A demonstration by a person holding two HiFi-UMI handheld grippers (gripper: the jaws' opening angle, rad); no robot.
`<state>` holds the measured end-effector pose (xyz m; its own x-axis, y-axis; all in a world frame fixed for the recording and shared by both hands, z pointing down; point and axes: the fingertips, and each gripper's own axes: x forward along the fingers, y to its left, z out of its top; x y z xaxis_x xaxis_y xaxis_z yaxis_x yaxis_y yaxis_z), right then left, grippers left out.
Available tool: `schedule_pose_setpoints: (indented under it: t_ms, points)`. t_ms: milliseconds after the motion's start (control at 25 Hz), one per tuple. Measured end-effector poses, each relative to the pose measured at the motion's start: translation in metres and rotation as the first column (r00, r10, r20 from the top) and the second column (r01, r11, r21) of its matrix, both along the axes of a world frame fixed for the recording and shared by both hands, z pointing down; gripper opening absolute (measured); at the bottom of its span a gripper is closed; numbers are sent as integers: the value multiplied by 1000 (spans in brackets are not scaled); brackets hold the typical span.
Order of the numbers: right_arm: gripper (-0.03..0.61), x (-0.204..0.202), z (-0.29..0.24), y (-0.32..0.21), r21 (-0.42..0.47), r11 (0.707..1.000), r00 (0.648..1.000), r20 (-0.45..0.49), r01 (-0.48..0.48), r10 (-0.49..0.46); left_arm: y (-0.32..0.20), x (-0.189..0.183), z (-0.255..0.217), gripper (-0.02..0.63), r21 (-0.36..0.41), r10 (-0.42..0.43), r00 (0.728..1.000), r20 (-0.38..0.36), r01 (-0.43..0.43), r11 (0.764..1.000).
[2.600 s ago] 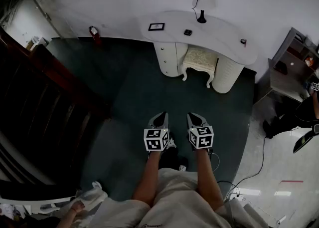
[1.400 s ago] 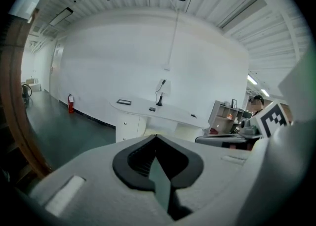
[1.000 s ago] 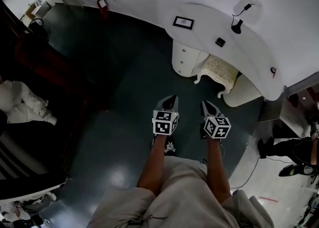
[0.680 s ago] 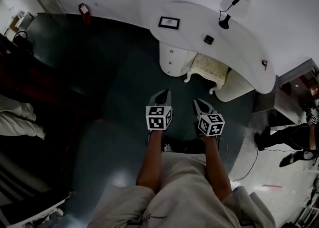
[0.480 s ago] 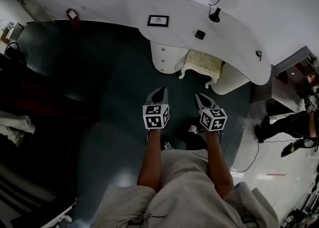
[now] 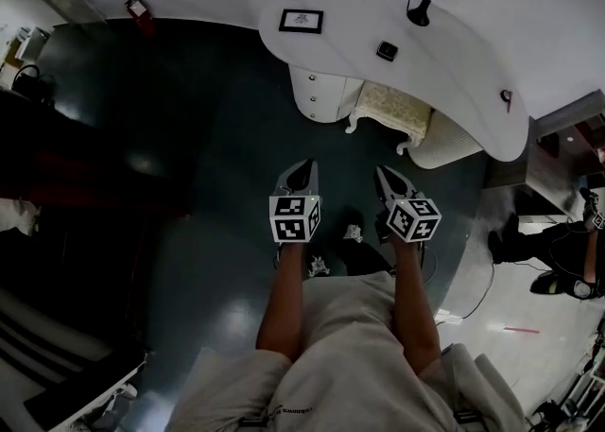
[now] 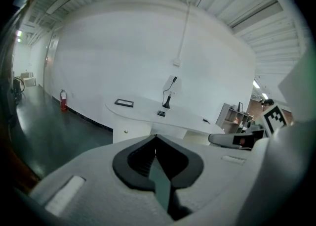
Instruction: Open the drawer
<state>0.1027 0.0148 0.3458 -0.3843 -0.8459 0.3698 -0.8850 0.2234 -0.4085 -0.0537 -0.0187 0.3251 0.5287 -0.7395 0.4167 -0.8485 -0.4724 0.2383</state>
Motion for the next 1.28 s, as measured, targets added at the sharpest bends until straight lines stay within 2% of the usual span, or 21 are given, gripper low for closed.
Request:
schedule_pose_setpoints:
  t_ms: [120, 280, 400, 520, 640, 720, 800, 920, 1120, 1280]
  points:
    - [15, 18, 10, -20, -4, 1000, 1000, 6, -10, 10, -11, 6, -2, 9, 25, 3, 1000, -26, -2, 1000]
    - [15, 43, 30, -38, -33, 999, 1000, -13, -17, 16, -27, 15, 6, 9, 34, 4, 997, 73, -7, 999]
    - [15, 61, 40, -56, -31, 1000, 997, -73, 0, -2, -52, 21, 3, 9, 57, -28, 998, 55, 25, 998]
    - [15, 77, 57, -69, -52, 998, 992, -117, 44, -50, -72, 27, 15, 9, 66, -57, 995, 87, 52, 996]
    - [15, 88, 84, -87, -106, 985, 971, -188, 133, -151, -88, 42, 30, 9, 40, -64, 998, 0, 64, 997]
    - [15, 93, 98, -101, -126, 980, 958, -224, 155, -181, -99, 49, 40, 9, 37, -50, 999, -6, 50, 998]
    - [15, 95, 105, -111, -127, 977, 951, -239, 169, -195, -108, 51, 53, 9, 33, -44, 999, 13, 43, 999]
    - [15, 95, 114, -127, -117, 974, 936, -275, 194, -220, -124, 52, 72, 9, 26, -55, 998, 2, 55, 998]
    - [15, 63, 144, -153, -94, 943, 913, -237, 320, -333, -153, 49, 119, 9, 32, -14, 1000, 4, 14, 999]
    - [15, 60, 182, -192, -32, 963, 927, -263, 268, -267, -185, 40, 180, 9, 41, -5, 1000, 13, 4, 999]
